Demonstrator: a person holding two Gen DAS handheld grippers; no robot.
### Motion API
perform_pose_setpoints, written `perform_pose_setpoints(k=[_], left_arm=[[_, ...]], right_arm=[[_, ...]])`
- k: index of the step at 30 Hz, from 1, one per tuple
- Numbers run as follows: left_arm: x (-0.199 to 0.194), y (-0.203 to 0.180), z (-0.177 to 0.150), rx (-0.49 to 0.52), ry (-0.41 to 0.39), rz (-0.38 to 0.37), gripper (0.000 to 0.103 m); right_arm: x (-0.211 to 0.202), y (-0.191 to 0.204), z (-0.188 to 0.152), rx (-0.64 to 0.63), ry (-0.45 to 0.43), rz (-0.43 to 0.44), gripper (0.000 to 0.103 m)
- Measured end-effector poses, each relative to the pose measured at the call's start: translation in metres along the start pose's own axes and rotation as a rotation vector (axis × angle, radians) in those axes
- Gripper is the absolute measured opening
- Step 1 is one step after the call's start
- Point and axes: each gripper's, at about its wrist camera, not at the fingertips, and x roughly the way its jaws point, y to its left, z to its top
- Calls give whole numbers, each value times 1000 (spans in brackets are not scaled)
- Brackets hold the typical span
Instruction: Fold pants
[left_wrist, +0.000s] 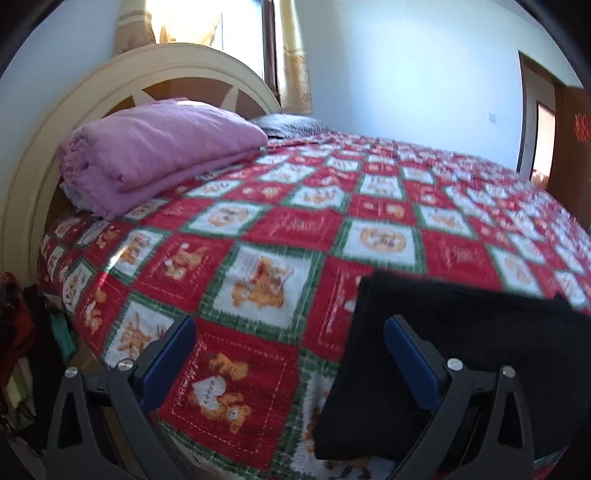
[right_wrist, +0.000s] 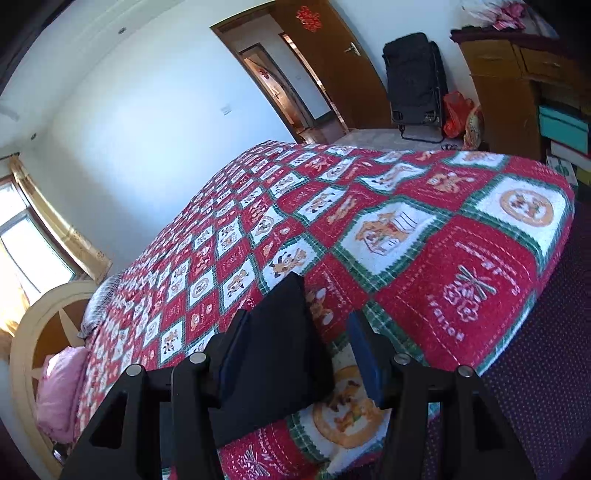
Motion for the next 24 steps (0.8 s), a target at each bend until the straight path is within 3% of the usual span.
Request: perform_pose_setpoints(k=[4,12,18,24], left_arm=[[-16,-23,10,16,-19,-54,103],[-11,-85,-1,97,41,-159,103],[12,-107,-22,148,96,-143,103],[9,-110,-30,148,61,-124,103]], right_arm=[[-11,-6,-1,21,14,15,56],[-4,-1,-9,47,111,51,56],[8,-1,-17,21,111,33,56],[23,-1,-19,7,91,82,55]])
